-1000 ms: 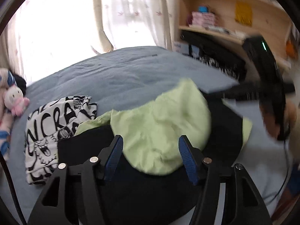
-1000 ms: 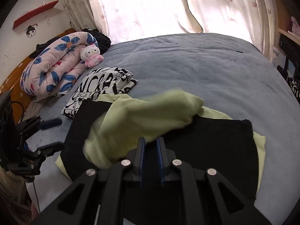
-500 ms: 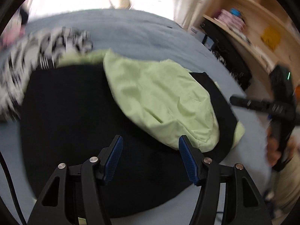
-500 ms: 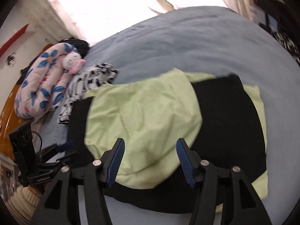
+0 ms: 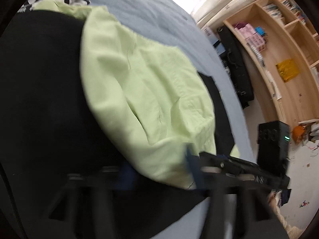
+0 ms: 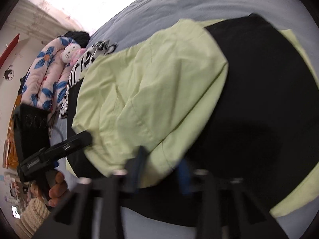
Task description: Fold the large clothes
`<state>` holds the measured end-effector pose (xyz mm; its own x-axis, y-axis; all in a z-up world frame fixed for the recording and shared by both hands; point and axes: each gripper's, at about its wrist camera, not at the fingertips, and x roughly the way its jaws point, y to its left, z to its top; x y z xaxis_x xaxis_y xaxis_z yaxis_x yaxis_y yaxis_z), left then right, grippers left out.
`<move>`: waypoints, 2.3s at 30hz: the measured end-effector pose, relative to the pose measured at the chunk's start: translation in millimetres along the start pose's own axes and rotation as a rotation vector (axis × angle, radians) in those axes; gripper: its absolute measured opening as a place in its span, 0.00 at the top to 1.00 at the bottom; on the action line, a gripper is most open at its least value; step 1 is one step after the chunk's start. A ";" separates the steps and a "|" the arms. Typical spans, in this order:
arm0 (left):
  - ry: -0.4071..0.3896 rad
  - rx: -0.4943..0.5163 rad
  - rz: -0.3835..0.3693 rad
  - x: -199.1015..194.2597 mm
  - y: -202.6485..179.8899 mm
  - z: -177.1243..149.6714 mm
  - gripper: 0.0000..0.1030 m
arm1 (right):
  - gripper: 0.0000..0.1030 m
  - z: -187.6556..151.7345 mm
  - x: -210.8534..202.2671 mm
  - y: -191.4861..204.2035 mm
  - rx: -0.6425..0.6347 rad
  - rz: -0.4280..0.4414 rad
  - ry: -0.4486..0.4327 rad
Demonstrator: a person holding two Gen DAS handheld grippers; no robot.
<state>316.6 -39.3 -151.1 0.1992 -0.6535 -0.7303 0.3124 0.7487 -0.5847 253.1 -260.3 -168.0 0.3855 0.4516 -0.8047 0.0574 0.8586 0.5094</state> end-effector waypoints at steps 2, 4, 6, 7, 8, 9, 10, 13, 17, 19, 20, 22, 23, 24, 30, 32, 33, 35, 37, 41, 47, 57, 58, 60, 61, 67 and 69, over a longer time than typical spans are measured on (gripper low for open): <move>-0.013 0.006 0.053 -1.0 -4.7 2.7 0.81 | 0.84 -3.0 -1.2 10.2 -0.003 0.031 -0.018; -0.061 0.050 0.091 -17.1 -14.7 5.1 0.82 | 0.85 -6.3 -7.1 20.1 0.016 0.105 -0.048; -0.119 0.111 0.133 -39.0 -24.0 5.2 0.82 | 0.85 -12.0 -11.7 30.8 0.019 0.156 -0.091; -0.130 0.122 0.141 -43.6 -24.2 5.0 0.81 | 0.85 -15.5 -10.2 35.1 0.017 0.150 -0.107; -0.134 0.134 0.157 -46.2 -21.2 2.1 0.81 | 0.85 -19.0 -5.2 35.8 0.019 0.132 -0.112; -0.118 0.134 0.171 -42.5 -15.8 -0.6 0.81 | 0.85 -22.2 2.6 35.0 0.023 0.101 -0.110; -0.088 0.129 0.193 -33.5 -7.7 -5.8 0.80 | 0.85 -26.1 13.6 34.2 0.019 0.052 -0.098; -0.067 0.134 0.259 -15.4 12.5 -24.2 0.72 | 0.84 -39.1 29.9 34.0 -0.009 -0.028 -0.100; -0.139 0.146 0.317 -30.8 5.5 -36.5 0.50 | 0.75 -44.5 17.1 53.9 -0.119 -0.135 -0.109; -0.166 0.191 0.373 -44.5 -7.4 -42.1 0.50 | 0.68 -45.5 5.1 61.9 -0.160 -0.179 -0.123; -0.184 0.218 0.414 -50.1 -16.4 -44.9 0.49 | 0.68 -46.3 -2.9 64.5 -0.176 -0.191 -0.140; -0.229 0.262 0.489 -61.3 -31.9 -49.2 0.48 | 0.68 -47.4 -21.9 69.5 -0.211 -0.206 -0.194; -0.282 0.289 0.520 -70.9 -44.0 -52.8 0.47 | 0.68 -47.1 -30.5 72.6 -0.225 -0.207 -0.229; -0.308 0.296 0.525 -76.7 -48.5 -53.6 0.45 | 0.68 -45.2 -37.1 77.6 -0.238 -0.210 -0.258; -0.417 0.299 0.489 -86.1 -64.1 -29.5 0.44 | 0.68 -10.9 -27.2 98.3 -0.278 -0.194 -0.322; -0.399 0.258 0.485 -68.4 -57.0 -13.0 0.44 | 0.68 3.3 -11.6 97.2 -0.260 -0.168 -0.305; -0.391 0.240 0.482 -58.5 -54.2 -6.4 0.44 | 0.68 9.2 -3.7 95.0 -0.248 -0.162 -0.294; -0.368 0.207 0.503 -44.5 -38.7 1.8 0.44 | 0.68 20.7 14.5 87.6 -0.226 -0.172 -0.269; -0.339 0.179 0.543 -31.2 -23.7 3.9 0.44 | 0.68 27.4 29.8 74.5 -0.204 -0.200 -0.232; -0.270 0.114 0.594 -14.7 12.4 0.9 0.42 | 0.90 27.3 29.0 37.8 -0.156 -0.302 -0.239; -0.299 0.066 0.548 -19.4 29.2 -5.1 0.34 | 1.00 17.4 18.9 17.7 -0.094 -0.296 -0.263; -0.298 0.045 0.564 -24.3 30.6 -8.5 0.30 | 0.96 10.5 19.1 26.4 -0.067 -0.307 -0.268; -0.287 0.034 0.568 -25.4 29.6 -8.7 0.30 | 0.95 10.0 17.5 26.3 -0.053 -0.297 -0.266; -0.266 0.014 0.570 -28.7 27.8 -9.3 0.30 | 0.93 7.9 12.1 27.2 -0.029 -0.273 -0.266; -0.257 0.010 0.567 -30.7 25.7 -10.3 0.30 | 0.92 5.6 7.7 29.0 -0.019 -0.262 -0.268; -0.274 0.024 0.575 -73.3 -5.9 -36.3 0.30 | 0.91 -12.3 -31.4 53.0 -0.031 -0.242 -0.317; -0.293 0.031 0.580 -90.4 -16.2 -45.6 0.30 | 0.91 -20.0 -51.5 64.3 -0.035 -0.221 -0.346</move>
<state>251.2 12.7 -91.7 0.5874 -0.1507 -0.7952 0.1037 0.9884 -0.1108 218.5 -223.5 -99.9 0.6544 0.1524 -0.7407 0.1442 0.9364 0.3201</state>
